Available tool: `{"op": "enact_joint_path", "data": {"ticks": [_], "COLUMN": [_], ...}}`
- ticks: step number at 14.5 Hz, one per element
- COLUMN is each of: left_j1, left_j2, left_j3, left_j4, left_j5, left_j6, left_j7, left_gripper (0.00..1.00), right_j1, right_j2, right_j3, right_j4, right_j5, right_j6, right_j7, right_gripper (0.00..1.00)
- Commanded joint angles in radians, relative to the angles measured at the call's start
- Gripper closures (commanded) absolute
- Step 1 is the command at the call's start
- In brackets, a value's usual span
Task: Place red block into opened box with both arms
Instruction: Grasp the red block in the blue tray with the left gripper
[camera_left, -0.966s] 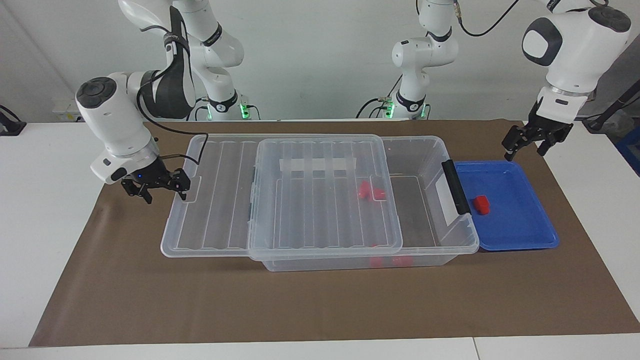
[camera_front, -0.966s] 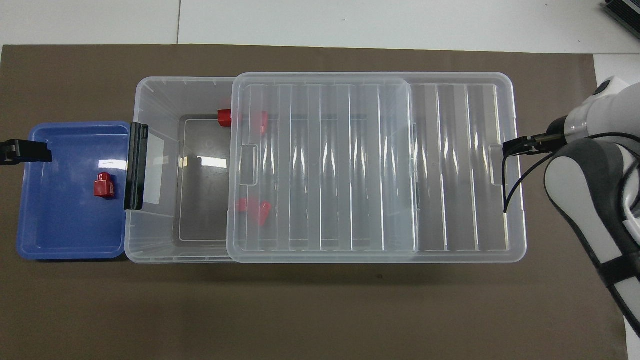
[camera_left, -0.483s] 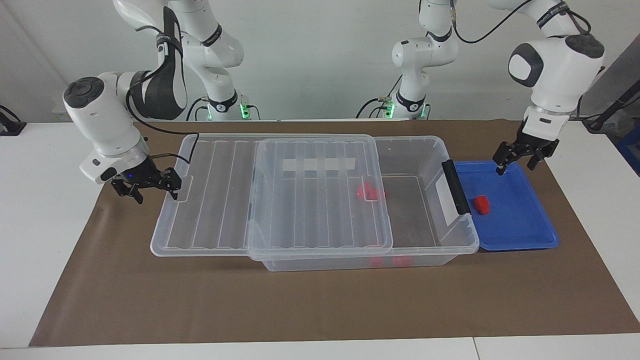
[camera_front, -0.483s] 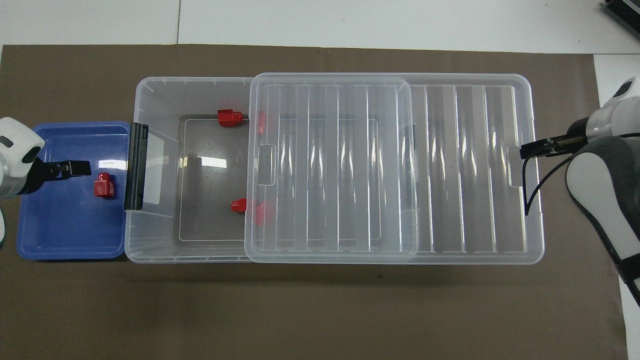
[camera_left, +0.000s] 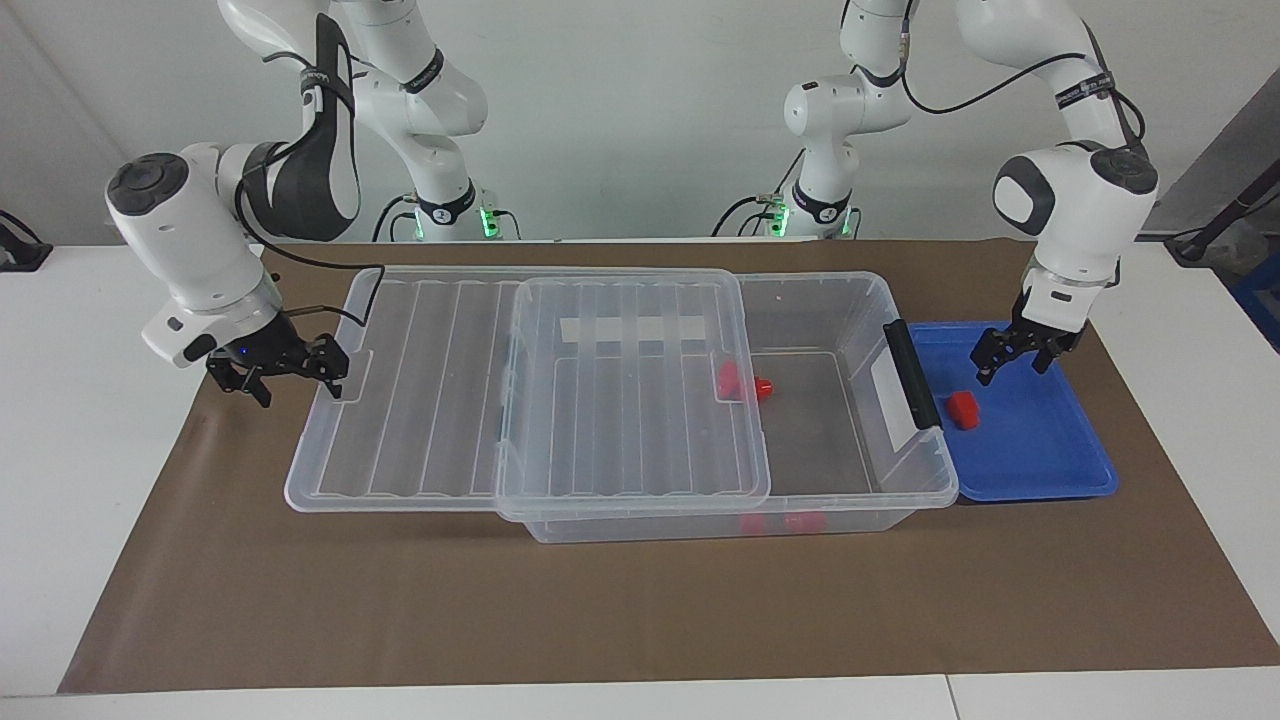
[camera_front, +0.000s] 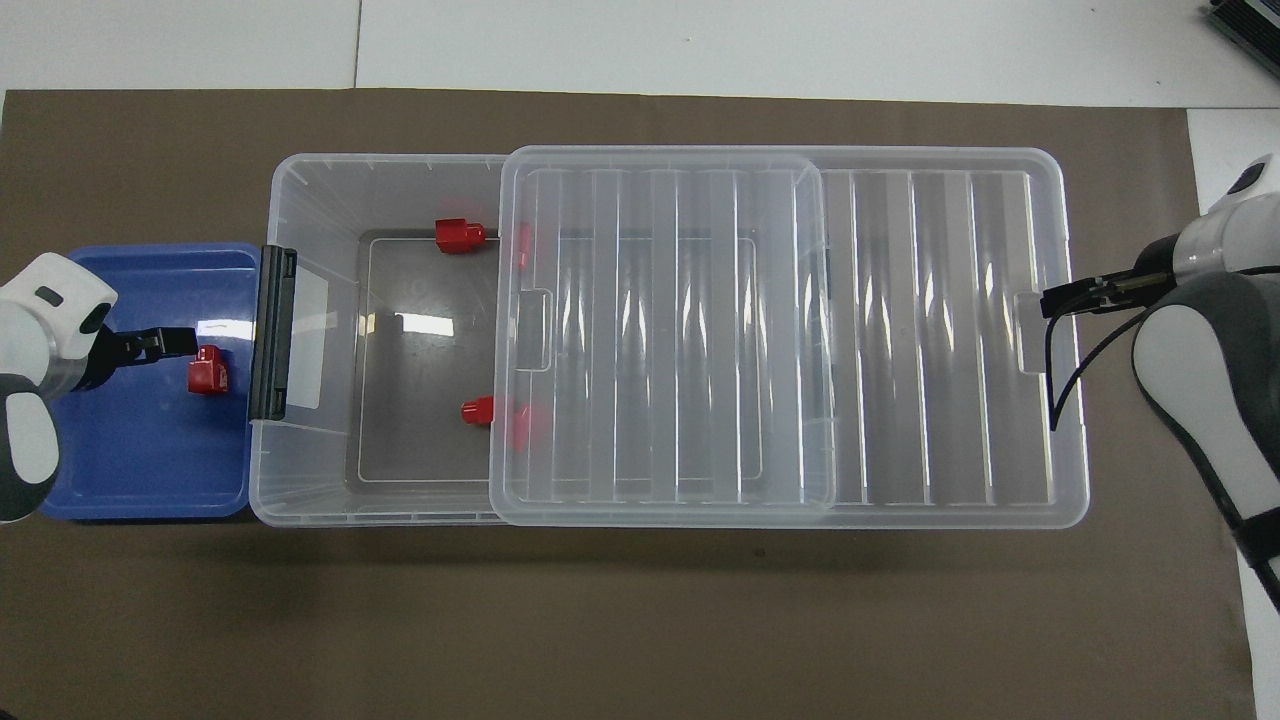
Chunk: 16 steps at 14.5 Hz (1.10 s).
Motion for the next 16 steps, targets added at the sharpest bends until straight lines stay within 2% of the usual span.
{"op": "enact_joint_path", "data": {"ticks": [1,7,10,11,12,14,15,16], "left_j1": [-0.005,-0.004,-0.002,-0.004,-0.005,-0.005,-0.005,-0.005], "left_j2": [0.014,0.054,0.071,0.072,0.072,0.072,0.072,0.072], "left_j3": [0.001,0.001,0.001,0.001,0.001,0.001,0.001,0.001], "left_j4": [-0.043,-0.096,-0.109,-0.112,-0.116,-0.116,-0.113,-0.112], "left_j5": [-0.012,-0.012,-0.012,-0.012,-0.012,-0.012,-0.012,-0.012], "left_j6": [0.059,0.119,0.151,0.151,0.153,0.148,0.138,0.135], "left_j7": [-0.013,-0.010,-0.007,-0.007,-0.004,0.002,0.008,0.017], "left_gripper": [0.00,0.00,0.00,0.12,0.30,0.76,0.94,1.00], "right_j1": [-0.001,0.057,0.070,0.080,0.091,0.091,0.091,0.090], "right_j2": [-0.031,-0.131,-0.140,-0.134,-0.134,-0.139,-0.140,-0.136], "right_j3": [0.008,0.020,0.048,0.054,0.054,0.054,0.054,0.054], "right_j4": [0.003,0.010,0.103,0.148,0.182,0.223,0.245,0.274], "right_j5": [-0.005,-0.005,-0.002,0.000,0.000,0.003,0.003,0.003], "right_j6": [-0.036,-0.099,-0.195,-0.234,-0.262,-0.337,-0.376,-0.415], "right_j7": [-0.006,0.191,0.280,0.309,0.342,0.381,0.398,0.406], "right_gripper": [0.02,0.01,0.01,0.01,0.01,0.00,0.00,0.00]}}
